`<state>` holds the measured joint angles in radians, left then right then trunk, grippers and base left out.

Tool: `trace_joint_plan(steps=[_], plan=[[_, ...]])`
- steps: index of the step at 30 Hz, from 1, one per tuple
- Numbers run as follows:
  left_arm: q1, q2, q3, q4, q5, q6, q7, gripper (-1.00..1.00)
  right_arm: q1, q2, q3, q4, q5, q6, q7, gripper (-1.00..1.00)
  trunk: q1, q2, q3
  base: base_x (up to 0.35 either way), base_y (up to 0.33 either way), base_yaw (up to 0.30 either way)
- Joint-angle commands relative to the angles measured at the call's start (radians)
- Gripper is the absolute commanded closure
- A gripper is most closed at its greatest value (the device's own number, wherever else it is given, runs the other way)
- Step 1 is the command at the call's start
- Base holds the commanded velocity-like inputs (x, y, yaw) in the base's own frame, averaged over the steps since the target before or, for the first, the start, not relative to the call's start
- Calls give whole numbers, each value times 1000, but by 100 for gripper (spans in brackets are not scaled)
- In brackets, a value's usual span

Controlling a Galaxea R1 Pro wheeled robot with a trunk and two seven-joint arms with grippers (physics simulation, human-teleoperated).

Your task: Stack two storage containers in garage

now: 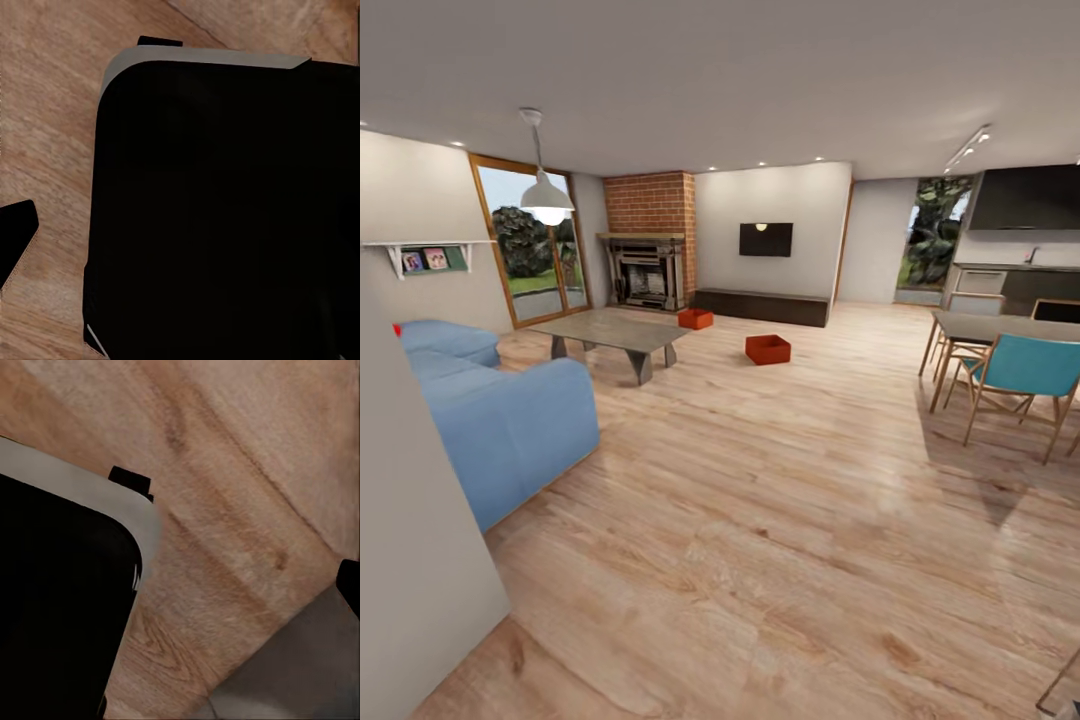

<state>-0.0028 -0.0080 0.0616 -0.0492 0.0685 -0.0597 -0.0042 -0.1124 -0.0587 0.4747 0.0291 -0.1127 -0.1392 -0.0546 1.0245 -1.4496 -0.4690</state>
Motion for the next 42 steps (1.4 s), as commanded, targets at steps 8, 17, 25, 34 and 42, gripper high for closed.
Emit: trace_joint_plan(steps=[8,17,25,34,42], plan=[[0,0,6,0,7,-3,0,-100,-1,6,8,3,-16,-1,-14,-100,1,0,-1,323,0,0],[0,0,6,0,7,-3,0,-100,-1,4,8,3,-15,-8,-11,-100,1,0,-1,323,0,0],[0,0,6,0,7,-3,0,-100,-1,7,8,3,-23,-8,-11,-100,1,0,-1,323,0,-125],[0,0,6,0,7,-3,0,-100,-1,6,8,3,-24,-8,-11,-100,1,0,-1,323,0,-241],[0,0,6,0,7,-3,0,-100,-1,3,8,3,-24,-7,-11,-100,1,0,-1,323,0,-126]])
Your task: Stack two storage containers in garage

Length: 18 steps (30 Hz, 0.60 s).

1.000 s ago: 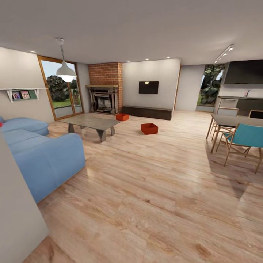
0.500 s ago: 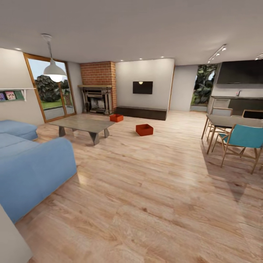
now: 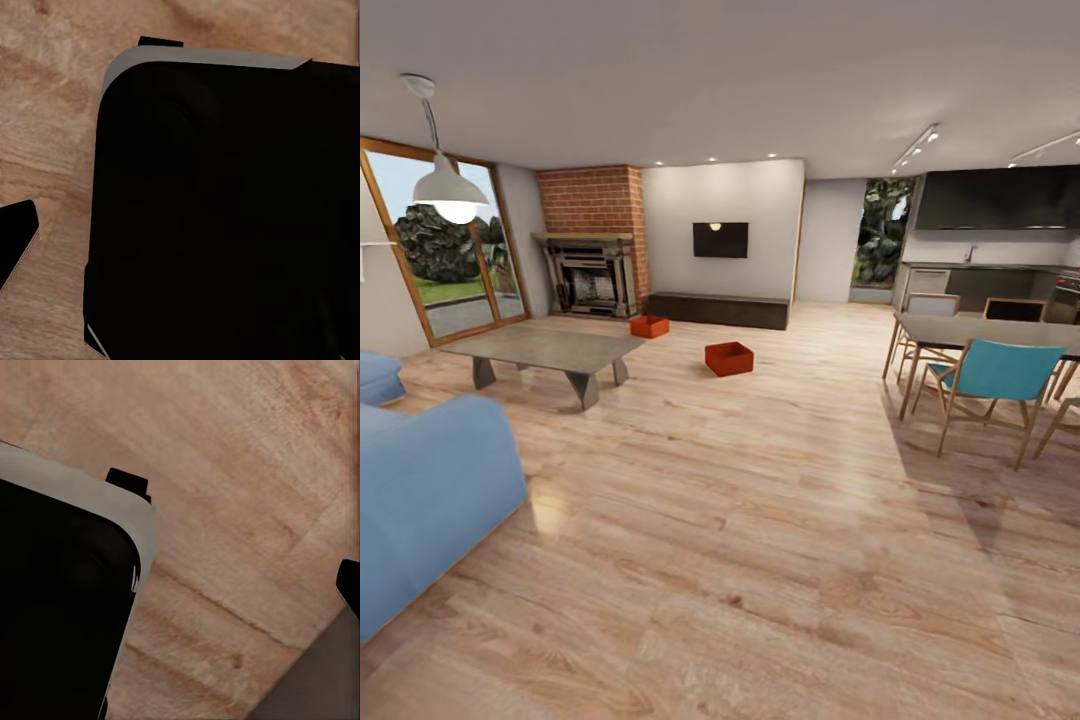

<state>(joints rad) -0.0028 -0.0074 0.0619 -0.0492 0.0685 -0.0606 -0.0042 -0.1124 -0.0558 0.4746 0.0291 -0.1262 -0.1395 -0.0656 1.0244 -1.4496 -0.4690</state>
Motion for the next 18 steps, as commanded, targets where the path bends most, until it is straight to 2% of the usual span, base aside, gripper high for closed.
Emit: trace_joint_plan(steps=[1,18], plan=[[0,0,5,0,7,-2,0,-100,-1,1,9,3,-10,-6,0,-100,1,0,-1,323,0,-9],[0,0,6,0,7,-4,0,-100,-1,0,9,3,-10,-6,0,-100,1,0,-1,323,0,-1]])
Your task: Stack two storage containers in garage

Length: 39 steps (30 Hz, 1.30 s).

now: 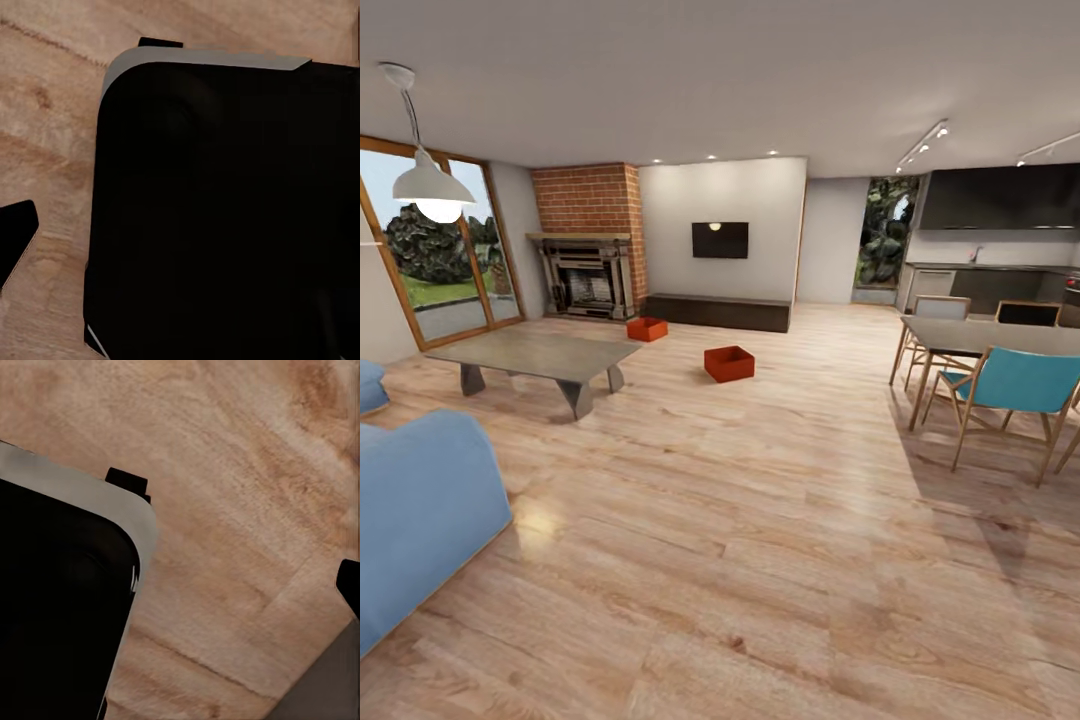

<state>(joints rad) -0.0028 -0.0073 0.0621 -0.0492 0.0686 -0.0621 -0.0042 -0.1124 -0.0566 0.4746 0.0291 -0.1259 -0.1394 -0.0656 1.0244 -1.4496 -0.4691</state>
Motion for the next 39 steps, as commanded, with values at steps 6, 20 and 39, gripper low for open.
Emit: trace_joint_plan(steps=[6,20,39], plan=[[0,-1,5,0,7,-1,0,-100,-1,3,9,3,-11,-6,0,-100,1,0,-1,323,0,0],[0,-1,5,0,7,1,0,-100,-1,4,9,3,-11,-6,0,-100,1,0,-1,323,0,-74],[0,-1,5,0,7,-1,0,-100,-1,3,9,3,-11,-6,0,-100,1,0,-1,323,0,-208]])
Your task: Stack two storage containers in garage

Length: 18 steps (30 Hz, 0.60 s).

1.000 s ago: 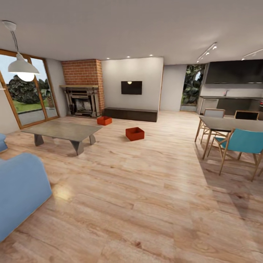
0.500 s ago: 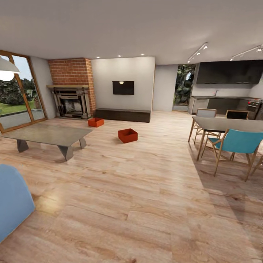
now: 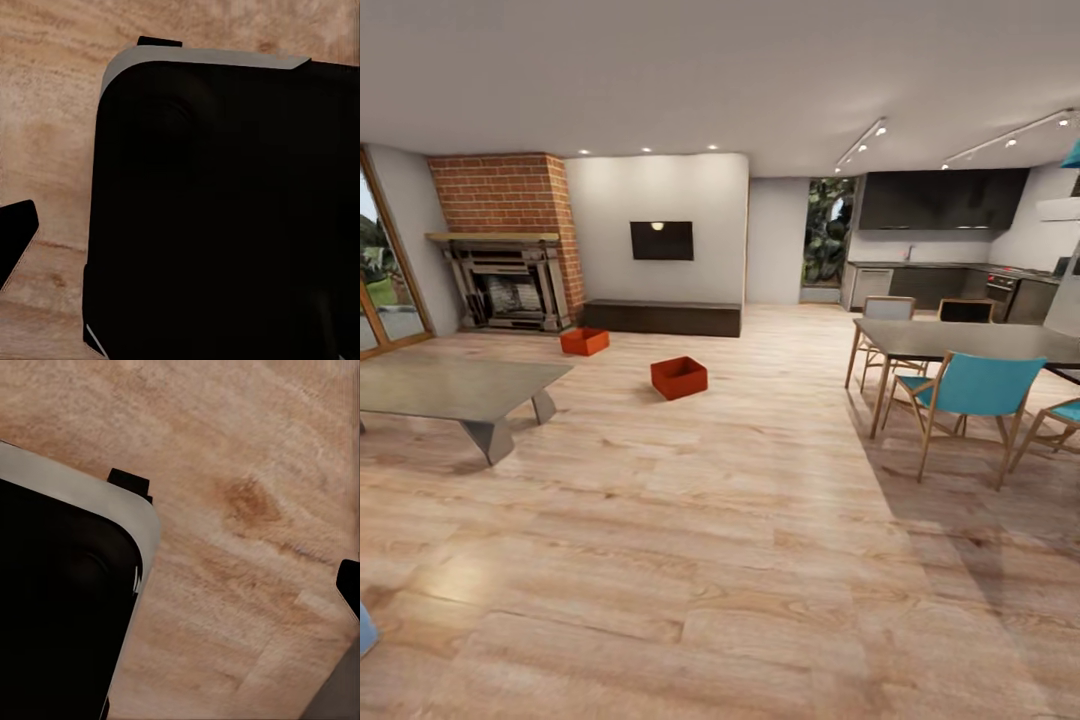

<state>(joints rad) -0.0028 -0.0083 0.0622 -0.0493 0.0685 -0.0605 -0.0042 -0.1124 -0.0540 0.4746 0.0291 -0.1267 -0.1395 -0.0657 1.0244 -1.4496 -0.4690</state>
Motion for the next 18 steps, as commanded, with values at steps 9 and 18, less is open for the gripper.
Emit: trace_joint_plan(steps=[9,18], plan=[[0,0,5,0,7,-2,0,-100,-1,0,8,3,-11,-6,0,-100,1,0,-1,323,0,-15],[0,0,5,0,7,-2,0,-100,-1,1,9,3,-11,-6,0,-100,1,0,-1,323,0,0]])
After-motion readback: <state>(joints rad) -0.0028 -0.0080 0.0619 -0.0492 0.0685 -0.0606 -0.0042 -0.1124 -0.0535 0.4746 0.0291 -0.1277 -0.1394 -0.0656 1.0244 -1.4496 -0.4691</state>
